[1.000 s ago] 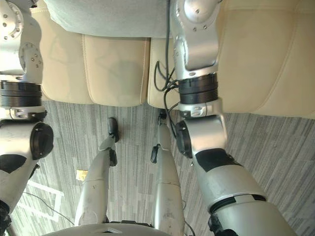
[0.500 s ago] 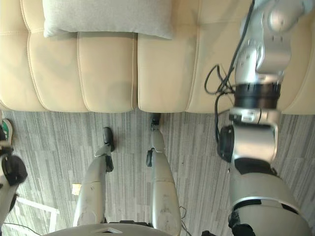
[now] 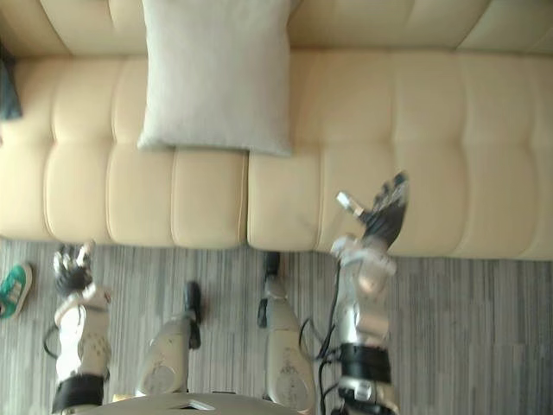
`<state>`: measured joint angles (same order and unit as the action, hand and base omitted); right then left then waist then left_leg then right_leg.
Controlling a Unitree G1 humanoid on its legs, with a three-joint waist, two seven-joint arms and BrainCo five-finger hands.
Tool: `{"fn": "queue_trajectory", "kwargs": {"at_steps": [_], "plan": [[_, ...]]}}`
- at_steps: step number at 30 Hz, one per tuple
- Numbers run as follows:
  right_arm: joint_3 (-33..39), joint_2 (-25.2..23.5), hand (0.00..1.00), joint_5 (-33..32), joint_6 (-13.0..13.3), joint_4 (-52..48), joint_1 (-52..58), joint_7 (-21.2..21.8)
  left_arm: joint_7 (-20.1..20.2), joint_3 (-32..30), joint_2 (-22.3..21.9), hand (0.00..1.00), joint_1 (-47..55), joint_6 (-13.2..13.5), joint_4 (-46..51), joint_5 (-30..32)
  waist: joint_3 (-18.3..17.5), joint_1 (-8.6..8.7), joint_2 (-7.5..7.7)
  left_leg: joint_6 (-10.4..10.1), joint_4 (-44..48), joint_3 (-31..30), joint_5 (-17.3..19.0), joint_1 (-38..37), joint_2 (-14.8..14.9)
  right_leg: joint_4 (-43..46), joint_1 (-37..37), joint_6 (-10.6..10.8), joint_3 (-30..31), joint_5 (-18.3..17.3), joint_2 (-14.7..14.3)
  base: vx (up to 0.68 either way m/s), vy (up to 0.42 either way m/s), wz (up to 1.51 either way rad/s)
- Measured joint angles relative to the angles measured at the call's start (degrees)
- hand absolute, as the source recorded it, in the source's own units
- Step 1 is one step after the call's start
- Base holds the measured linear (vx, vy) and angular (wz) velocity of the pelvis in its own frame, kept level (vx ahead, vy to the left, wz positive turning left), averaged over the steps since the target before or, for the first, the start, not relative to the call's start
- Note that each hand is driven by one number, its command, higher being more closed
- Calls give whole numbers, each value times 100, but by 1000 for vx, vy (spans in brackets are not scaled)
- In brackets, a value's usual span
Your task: Pick up cushions and gather them together orderly.
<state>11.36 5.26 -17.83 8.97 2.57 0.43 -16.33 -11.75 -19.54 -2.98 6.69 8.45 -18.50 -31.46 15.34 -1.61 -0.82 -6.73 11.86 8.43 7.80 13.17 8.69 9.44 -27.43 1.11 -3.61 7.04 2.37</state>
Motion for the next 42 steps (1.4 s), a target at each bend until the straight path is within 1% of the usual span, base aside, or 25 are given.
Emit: {"fn": "queue_trajectory", "kwargs": {"at_steps": [3,4,6,7,8,9,13,17,23,27,28,29,30,31,32,33,34,35,36,37,38,39,40,41,42], "plan": [[-3,-212,0,279,-90,797,510,331,211,-8,-41,0,259,-136,-838,212,-379,-4,73,68,-4,197,189,-461,14,-203,476,-26,-18,-82,-6,4,48,-36],[-33,-309,0,605,-204,1442,616,391,255,-92,-61,0,300,-247,-1435,459,-650,-6,65,92,-64,280,244,-628,114,-303,664,-97,-157,-41,0,45,60,-35],[-10,-356,0,893,-348,1987,673,463,283,-126,-56,0,292,-354,-1867,779,-723,22,106,2,-42,341,298,-888,64,-337,895,-44,-179,22,20,48,59,-23],[10,-364,0,954,-394,2175,694,496,307,-126,-67,0,306,-390,-2014,868,-802,18,84,-10,-54,376,314,-961,94,-420,984,-35,-182,35,2,48,44,-24],[53,-393,0,1051,-486,2651,750,575,342,-208,-120,0,309,-476,-2370,1179,-1058,19,47,-33,-108,437,328,-1062,117,-630,1136,-12,-164,115,-46,75,39,-19],[138,-415,0,1143,-555,2899,750,586,349,-278,-164,0,293,-524,-2583,1327,-1157,32,31,-46,-129,457,338,-1139,119,-748,1245,9,-156,170,-58,82,44,-17],[621,-481,0,1173,-727,3788,690,631,388,-620,-185,0,144,-701,-3145,1771,-1355,7,19,-88,-292,592,366,-1571,102,-1170,1736,53,-39,342,-71,36,59,-13],[946,-493,0,1180,-847,4157,728,657,385,-923,-209,0,125,-762,-3352,1811,-1414,15,15,-110,-307,656,411,-1844,71,-1402,2078,95,3,437,-63,23,77,-7],[1012,-539,0,1369,-926,4402,716,762,387,-962,-210,0,113,-849,-3583,1823,-1445,-11,29,-92,-285,816,479,-2031,-6,-1401,2170,135,196,461,-52,-27,54,-14],[883,-534,0,1488,-926,4475,676,762,379,-943,-201,0,83,-849,-3621,1941,-1381,-30,89,-93,-48,1077,630,-2043,27,-1367,2114,130,448,527,-87,-46,39,-34],[788,-529,0,1590,-927,4550,589,761,377,-933,-170,0,73,-849,-3619,1946,-1300,-26,97,-75,144,1144,712,-1997,63,-1228,2052,133,455,479,-111,-93,26,-27],[710,-552,0,1603,-928,4557,554,760,372,-947,-149,0,18,-848,-3593,1946,-1266,-33,160,2,313,1206,760,-1884,73,-1088,1916,72,355,346,-101,-93,1,-21],[686,-594,0,1604,-929,4558,534,761,369,-959,-146,0,-7,-848,-3587,1946,-1243,-45,168,38,311,1210,750,-1864,74,-1058,1892,43,182,190,-61,-102,-16,-17],[685,-588,0,1603,-939,4564,459,757,363,-971,-167,0,-62,-845,-3558,1927,-1232,-101,-81,76,249,1287,622,-1794,293,-581,1662,-31,-349,-346,31,-46,-25,-14],[668,-663,0,1605,-941,4568,333,760,329,-969,-178,0,-75,-828,-3459,1925,-1204,-121,45,41,263,1301,574,-1725,348,1197,1099,-150,-521,-764,255,-26,-38,-2],[664,-717,0,1606,-939,4567,317,760,320,-968,-140,0,-78,-828,-3419,1924,-1137,-117,82,38,306,1231,573,-1721,327,1885,1020,-61,-528,-953,397,49,-96,38],[662,-821,0,1609,-934,4624,342,759,313,-960,-10,0,-42,-830,-3371,1913,-1182,-126,347,39,458,1042,574,-1704,204,2949,1112,124,-491,-1392,780,85,-106,51],[662,-844,0,1609,-928,4678,335,760,313,-971,51,0,-29,-834,-3369,1908,-1197,-124,440,42,584,989,575,-1692,154,2936,1131,236,-482,-1438,852,71,-122,47],[634,-875,0,1612,-919,4790,248,760,303,-1030,101,0,-18,-849,-3399,1886,-1220,-125,604,109,899,865,547,-1471,114,2771,1169,237,-529,-1375,744,-72,-87,12],[552,-832,0,1634,-910,4833,94,758,306,-1027,88,0,-49,-853,-3448,1828,-1225,-206,472,379,797,656,664,-1149,-53,1924,1434,380,-297,-1287,666,-203,-38,-5],[582,-644,0,1734,-923,4860,-68,753,300,-1036,-68,0,-69,-834,-3463,1805,-1282,-278,283,682,119,365,57,-1013,-159,1452,1802,340,-68,-1386,504,-197,-22,-24],[550,-625,0,1820,-938,4906,-202,747,236,-969,-88,0,-145,-820,-3419,1803,-1172,-302,316,459,163,416,-126,-932,-234,2179,1874,296,-12,-1761,638,-107,-68,-21],[424,-633,0,1826,-925,4971,-351,755,171,-742,24,0,-150,-823,-3412,1792,-1131,-330,369,464,308,417,-136,-709,-263,1333,2376,380,8,-1928,627,-52,-113,-24],[378,-648,0,1825,-929,5007,-480,753,166,-657,87,0,-202,-824,-3413,1781,-1068,-348,349,437,391,439,-153,-588,-220,922,2503,380,-46,-1935,584,-120,-141,-15],[295,-637,0,1823,-917,5001,-594,749,158,-508,103,0,-262,-826,-3419,1769,-971,-307,261,380,493,400,-194,-448,-158,480,2638,445,-62,-1893,491,-140,-80,-14]]}}
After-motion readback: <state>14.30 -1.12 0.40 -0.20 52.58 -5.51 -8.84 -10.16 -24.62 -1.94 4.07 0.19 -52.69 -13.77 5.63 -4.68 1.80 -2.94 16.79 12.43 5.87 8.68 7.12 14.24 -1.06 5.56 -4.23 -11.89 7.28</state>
